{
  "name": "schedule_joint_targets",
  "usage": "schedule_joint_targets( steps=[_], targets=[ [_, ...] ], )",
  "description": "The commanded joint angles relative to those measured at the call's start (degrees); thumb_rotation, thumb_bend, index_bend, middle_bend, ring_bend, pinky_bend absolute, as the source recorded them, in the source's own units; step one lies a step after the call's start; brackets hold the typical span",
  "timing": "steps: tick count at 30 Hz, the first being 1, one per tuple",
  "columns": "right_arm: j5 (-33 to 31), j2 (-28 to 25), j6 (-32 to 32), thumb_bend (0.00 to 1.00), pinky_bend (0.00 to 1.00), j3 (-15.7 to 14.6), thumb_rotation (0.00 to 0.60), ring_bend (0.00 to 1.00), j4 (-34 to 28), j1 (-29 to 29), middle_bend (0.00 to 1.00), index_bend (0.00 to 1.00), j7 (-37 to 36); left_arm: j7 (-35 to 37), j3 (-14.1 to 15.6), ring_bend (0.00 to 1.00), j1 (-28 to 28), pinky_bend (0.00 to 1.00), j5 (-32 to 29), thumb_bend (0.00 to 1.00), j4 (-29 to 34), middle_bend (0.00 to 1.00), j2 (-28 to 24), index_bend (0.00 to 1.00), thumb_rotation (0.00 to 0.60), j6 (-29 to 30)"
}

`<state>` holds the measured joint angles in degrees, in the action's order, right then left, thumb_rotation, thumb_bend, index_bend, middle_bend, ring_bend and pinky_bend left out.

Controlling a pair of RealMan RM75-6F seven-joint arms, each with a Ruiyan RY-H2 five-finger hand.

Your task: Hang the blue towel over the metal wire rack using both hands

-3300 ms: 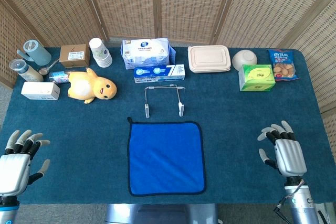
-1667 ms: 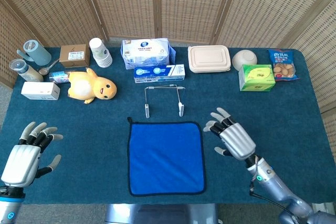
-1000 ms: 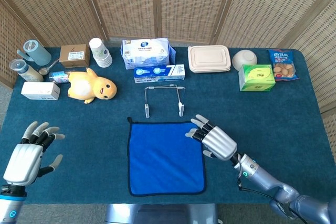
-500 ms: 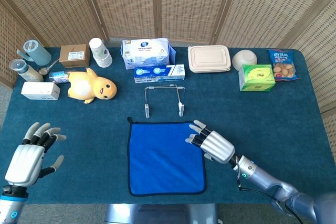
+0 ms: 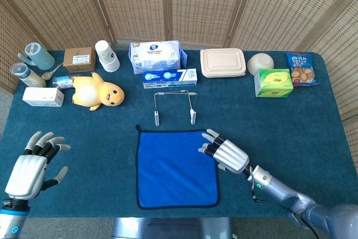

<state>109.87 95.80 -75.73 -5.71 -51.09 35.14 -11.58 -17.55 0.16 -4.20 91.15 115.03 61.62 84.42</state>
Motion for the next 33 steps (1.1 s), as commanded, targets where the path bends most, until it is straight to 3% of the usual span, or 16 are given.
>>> schedule_joint_targets(
  steps=[1,17,33],
  targets=[
    [-0.29,0.24,0.42,0.00,0.10,-0.34,0.600,0.07,0.58,0.16,0.31,0.24,-0.20,0.00,0.03,0.15,-0.13,0.03,0.08,0.42,-0.06,0.25,0.13,0.32,0.600,-0.18],
    [-1.54,1.45,0.49,0.00,0.10,-1.52,0.600,0.06,3.04,0.53,0.31,0.24,-1.22,-0.38,-0.02,0.15,-0.42,0.02,-0.52,0.41,-0.18,0.25,0.66,0.32,0.600,-0.48],
    [-2.11,2.91,2.63,0.00,0.10,-1.48,0.600,0.05,1.15,2.98,0.30,0.23,-0.13,1.77,-0.26,0.15,-0.51,0.02,-1.54,0.41,-1.96,0.24,0.87,0.32,0.600,-0.46]
  ],
)
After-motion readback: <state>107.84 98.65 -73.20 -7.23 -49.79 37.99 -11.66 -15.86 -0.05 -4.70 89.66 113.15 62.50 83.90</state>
